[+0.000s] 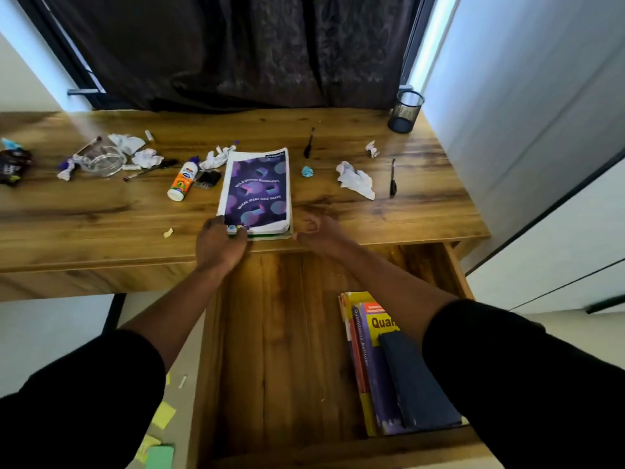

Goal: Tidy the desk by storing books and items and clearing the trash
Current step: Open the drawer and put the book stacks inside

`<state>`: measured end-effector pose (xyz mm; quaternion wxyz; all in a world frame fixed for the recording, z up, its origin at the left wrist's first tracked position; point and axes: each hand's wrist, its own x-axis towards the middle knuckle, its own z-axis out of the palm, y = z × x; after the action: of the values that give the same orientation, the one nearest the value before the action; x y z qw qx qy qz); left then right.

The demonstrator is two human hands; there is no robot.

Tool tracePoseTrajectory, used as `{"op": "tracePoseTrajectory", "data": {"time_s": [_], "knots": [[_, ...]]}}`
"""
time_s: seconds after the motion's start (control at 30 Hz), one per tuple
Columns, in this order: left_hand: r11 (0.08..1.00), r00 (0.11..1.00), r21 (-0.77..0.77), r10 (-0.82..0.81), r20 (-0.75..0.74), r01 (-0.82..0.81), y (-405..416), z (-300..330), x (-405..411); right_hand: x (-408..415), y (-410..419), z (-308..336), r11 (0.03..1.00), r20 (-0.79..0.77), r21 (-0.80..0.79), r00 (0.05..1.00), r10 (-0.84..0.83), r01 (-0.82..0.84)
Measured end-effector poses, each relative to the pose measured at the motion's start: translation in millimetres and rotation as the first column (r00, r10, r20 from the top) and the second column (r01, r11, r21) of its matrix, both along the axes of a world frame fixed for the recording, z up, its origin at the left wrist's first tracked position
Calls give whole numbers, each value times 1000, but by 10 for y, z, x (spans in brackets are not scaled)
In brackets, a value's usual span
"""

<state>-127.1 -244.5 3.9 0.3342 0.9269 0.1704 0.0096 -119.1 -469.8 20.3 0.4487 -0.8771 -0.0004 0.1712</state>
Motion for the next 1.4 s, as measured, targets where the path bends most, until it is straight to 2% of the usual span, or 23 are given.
{"op": "tracePoseTrajectory", "data": {"time_s": [0.13, 0.3, 0.43, 0.57, 0.73, 0.83, 0.93, 1.13, 1.3, 1.4], "knots": [[989, 986, -117, 67, -151, -85, 141, 11, 263, 270, 228, -138, 991, -107, 105, 992, -73, 85], [918, 962, -314, 184, -201, -242, 171, -23, 446, 409, 340, -196, 963, -188, 195, 970, -152, 188], [736, 948, -599, 219, -231, -316, 183, 4, 566, 436, 353, -215, 957, -207, 187, 961, -182, 222], [543, 954, -786, 115, -278, -295, 174, 62, 568, 427, 337, -227, 937, -249, 221, 945, -214, 270], [404, 971, -884, 145, -191, -234, 77, 105, 310, 391, 293, -176, 921, -220, 233, 939, -264, 314], [283, 970, -931, 135, -201, -233, 99, 6, 19, 335, 221, -93, 909, -217, 234, 929, -298, 346], [155, 974, -964, 91, -206, -218, 146, -121, -318, 289, 137, -29, 852, -279, 334, 905, -320, 404], [75, 977, -989, -164, -136, -125, 393, -396, -930, 4, -11, -15, 810, -359, 447, 905, -227, 381], [197, 902, -977, -404, -151, -76, 524, -457, -1235, -481, -189, -152, 836, -411, 425, 897, -162, 346], [184, 858, -980, -488, -161, -79, 561, -399, -1337, -686, -338, -201, 853, -456, 424, 886, -88, 303]]}}
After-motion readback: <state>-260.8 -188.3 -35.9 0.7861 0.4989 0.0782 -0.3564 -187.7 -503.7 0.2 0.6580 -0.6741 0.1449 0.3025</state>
